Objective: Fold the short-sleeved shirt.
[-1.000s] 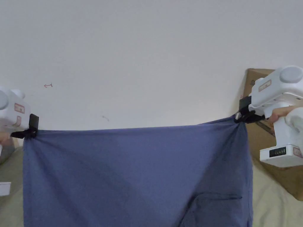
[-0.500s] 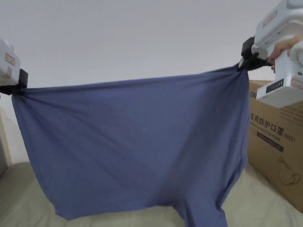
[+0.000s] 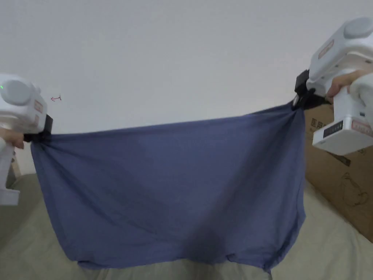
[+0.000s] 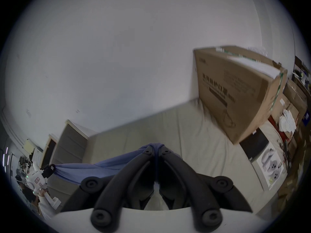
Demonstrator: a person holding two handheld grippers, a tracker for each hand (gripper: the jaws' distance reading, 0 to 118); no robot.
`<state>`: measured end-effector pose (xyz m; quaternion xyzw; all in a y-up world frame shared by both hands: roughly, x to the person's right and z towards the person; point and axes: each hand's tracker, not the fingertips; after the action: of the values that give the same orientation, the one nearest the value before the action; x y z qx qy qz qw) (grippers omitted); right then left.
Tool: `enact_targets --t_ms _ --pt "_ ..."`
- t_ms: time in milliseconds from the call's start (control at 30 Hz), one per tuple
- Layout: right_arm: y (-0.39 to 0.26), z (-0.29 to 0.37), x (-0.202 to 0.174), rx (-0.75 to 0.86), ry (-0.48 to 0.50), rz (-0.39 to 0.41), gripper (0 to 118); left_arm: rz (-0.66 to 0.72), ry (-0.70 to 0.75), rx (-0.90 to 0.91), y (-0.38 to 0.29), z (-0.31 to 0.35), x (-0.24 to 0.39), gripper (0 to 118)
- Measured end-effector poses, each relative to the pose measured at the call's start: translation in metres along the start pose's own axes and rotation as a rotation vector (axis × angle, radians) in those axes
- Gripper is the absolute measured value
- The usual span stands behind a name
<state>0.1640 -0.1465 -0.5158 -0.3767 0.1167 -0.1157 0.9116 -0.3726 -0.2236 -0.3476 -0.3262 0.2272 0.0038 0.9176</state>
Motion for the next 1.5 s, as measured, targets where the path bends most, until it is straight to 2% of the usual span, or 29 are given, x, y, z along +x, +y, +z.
enact_targets --t_ms 233,333,367,467,533,667,800,867,1033,1133,1233,1300,1400,1500 --pt "-0.091 -0.168 0.065 -0.305 -0.141 -0.053 2 -0.051 0.006 -0.245 -0.139 -0.129 0.052 2" --pt "-0.141 -0.223 0.099 -0.416 -0.168 -0.126 2 -0.107 0.039 -0.321 -0.201 -0.16 0.072 2" --pt "-0.158 -0.235 0.109 -0.445 -0.169 -0.148 2 -0.104 0.041 -0.354 -0.218 -0.173 0.074 2" --pt "-0.201 -0.255 0.13 -0.525 -0.2 -0.131 2 -0.062 0.026 -0.412 -0.253 -0.192 0.069 2" --pt "-0.22 -0.258 0.142 -0.53 -0.194 -0.12 2 0.014 -0.006 -0.417 -0.264 -0.186 0.06 2" --pt "-0.248 -0.225 0.154 -0.505 -0.11 -0.17 2 0.107 -0.032 -0.358 -0.281 -0.151 0.042 2" --pt "-0.274 -0.162 0.148 -0.442 -0.073 -0.027 2 0.185 -0.054 -0.283 -0.299 -0.097 0.025 2" --pt "-0.293 -0.123 0.148 -0.409 -0.05 0.014 2 0.177 -0.056 -0.265 -0.316 -0.061 0.017 2" --pt "-0.353 -0.035 0.155 -0.372 -0.055 -0.013 2 0.085 -0.07 -0.237 -0.375 0.033 0.006 2" --pt "-0.4 0.008 0.16 -0.365 -0.048 0.024 2 0.028 -0.047 -0.236 -0.418 0.078 0.0 2" --pt "-0.444 0.031 0.171 -0.388 -0.061 0.071 2 0.01 -0.038 -0.271 -0.459 0.104 -0.009 2" --pt "-0.474 0.039 0.181 -0.445 -0.093 0.06 2 0.024 -0.073 -0.288 -0.485 0.12 -0.015 2" --pt "-0.508 0.056 0.192 -0.476 -0.077 0.046 2 -0.001 -0.07 -0.314 -0.514 0.13 -0.025 2" --pt "-0.528 0.073 0.195 -0.48 -0.063 0.067 2 0.003 -0.059 -0.294 -0.525 0.145 -0.031 2"
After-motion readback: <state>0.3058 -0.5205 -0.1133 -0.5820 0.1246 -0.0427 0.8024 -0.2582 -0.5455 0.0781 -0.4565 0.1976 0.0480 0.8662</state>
